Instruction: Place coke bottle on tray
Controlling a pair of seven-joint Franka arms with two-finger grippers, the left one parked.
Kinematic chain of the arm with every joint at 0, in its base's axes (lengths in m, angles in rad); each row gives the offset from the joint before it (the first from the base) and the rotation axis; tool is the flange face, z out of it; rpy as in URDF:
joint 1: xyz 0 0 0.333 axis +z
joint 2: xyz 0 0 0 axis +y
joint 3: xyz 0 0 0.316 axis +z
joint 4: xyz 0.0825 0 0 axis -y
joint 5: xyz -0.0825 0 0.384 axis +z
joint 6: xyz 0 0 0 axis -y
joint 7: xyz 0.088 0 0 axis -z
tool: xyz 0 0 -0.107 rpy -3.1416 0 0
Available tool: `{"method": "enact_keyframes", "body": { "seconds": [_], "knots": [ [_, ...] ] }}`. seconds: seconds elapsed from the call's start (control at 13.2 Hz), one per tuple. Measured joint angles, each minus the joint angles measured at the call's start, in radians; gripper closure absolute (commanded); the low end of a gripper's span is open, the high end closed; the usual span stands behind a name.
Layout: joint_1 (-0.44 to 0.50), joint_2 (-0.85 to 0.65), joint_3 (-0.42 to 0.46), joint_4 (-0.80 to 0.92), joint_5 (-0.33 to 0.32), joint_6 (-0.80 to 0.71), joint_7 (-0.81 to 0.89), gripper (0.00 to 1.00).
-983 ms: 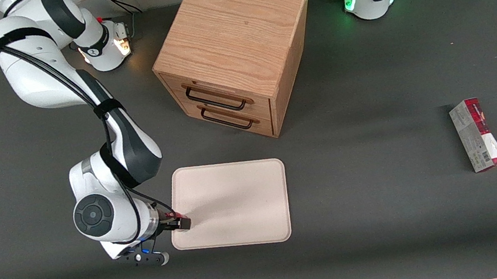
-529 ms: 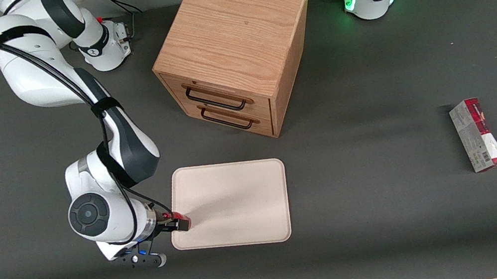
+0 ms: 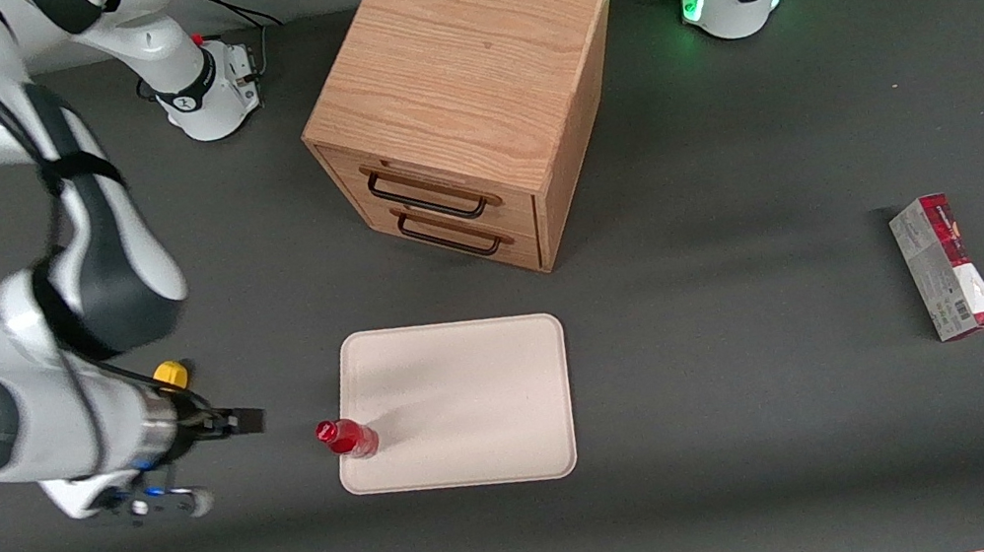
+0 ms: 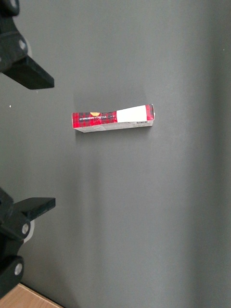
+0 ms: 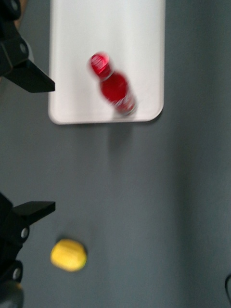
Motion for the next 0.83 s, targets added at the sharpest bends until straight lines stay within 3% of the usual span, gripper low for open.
{"method": "enact_keyframes", "body": {
  "seconds": [0.15,0.6,0.83],
  "knots": [
    [-0.045,-0.135,-0.009,-0.131,0.008,-0.001,-0.050,0.00],
    [-0.046,-0.439,-0.050,-0.431,0.009,-0.002,-0.133,0.00],
    [-0.044,-0.544,-0.082,-0.479,0.011,-0.034,-0.151,0.00]
  ]
}}
